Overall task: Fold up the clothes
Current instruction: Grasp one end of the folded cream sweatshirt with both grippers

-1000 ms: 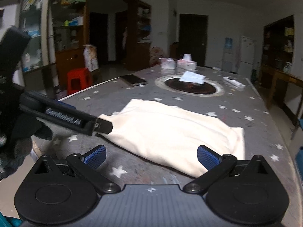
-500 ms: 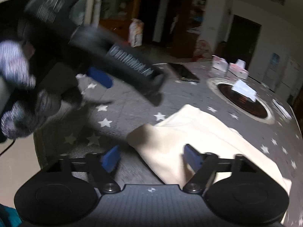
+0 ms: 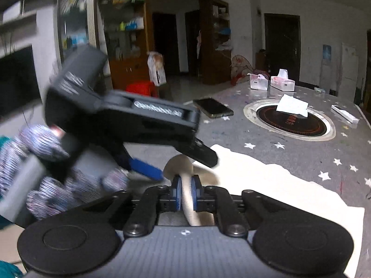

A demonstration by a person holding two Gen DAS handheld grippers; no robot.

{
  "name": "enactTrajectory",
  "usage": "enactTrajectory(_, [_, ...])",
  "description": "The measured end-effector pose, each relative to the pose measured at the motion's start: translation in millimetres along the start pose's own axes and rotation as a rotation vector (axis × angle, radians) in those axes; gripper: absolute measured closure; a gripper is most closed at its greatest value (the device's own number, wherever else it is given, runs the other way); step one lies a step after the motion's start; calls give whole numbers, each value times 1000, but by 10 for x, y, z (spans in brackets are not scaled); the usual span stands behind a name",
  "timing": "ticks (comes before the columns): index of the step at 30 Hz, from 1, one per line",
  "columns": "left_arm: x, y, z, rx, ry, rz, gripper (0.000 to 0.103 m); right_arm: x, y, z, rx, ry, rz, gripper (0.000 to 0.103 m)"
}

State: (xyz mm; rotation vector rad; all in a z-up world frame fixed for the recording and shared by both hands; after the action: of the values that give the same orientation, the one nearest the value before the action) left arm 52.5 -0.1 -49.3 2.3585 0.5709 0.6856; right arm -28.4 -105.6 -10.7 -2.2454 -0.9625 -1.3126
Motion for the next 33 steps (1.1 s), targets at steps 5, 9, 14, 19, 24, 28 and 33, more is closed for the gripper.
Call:
enactTrajectory(5, [-2,80,104,-35,-7,-7,25,7,-43,-143,39,34,8,100])
enactTrajectory(9, [21,49,119,-30,-2,-16,44,-41,31,-186,6,27,11,90])
enactTrajectory(14, [38,-38,58,-19,17,-15,50,-237,430,-366,-121,-9,63,69])
enactTrajectory(19, [60,-66,65,-16,11,-26,70,-315,534,-407,-147,-39,57,64])
enactTrajectory(24, [115,-72,0,-16,18,-25,75,-252,31,-120,-39,-67,-118,48])
enactTrajectory(28, [143,-139,-91,-18,23,-33,74,-231,-335,235,-8,-100,-266,48])
enactTrajectory(33, [195,-251,-249,-21,51,-49,53,-247,-418,554,-56,-152,-353,52])
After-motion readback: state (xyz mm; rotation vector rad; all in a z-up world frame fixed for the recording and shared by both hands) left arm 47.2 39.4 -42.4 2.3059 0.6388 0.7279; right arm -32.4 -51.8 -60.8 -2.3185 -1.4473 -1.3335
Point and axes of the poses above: each gripper's, at about its wrist camera, not at the fingertips, and z roughly the way its jaws point, y to its right, x to its top, the point moved 9 cm from there along z, roughly the way its jaws point, and after that the axes turned 8 degrees about -z, right-handed, at the moved point
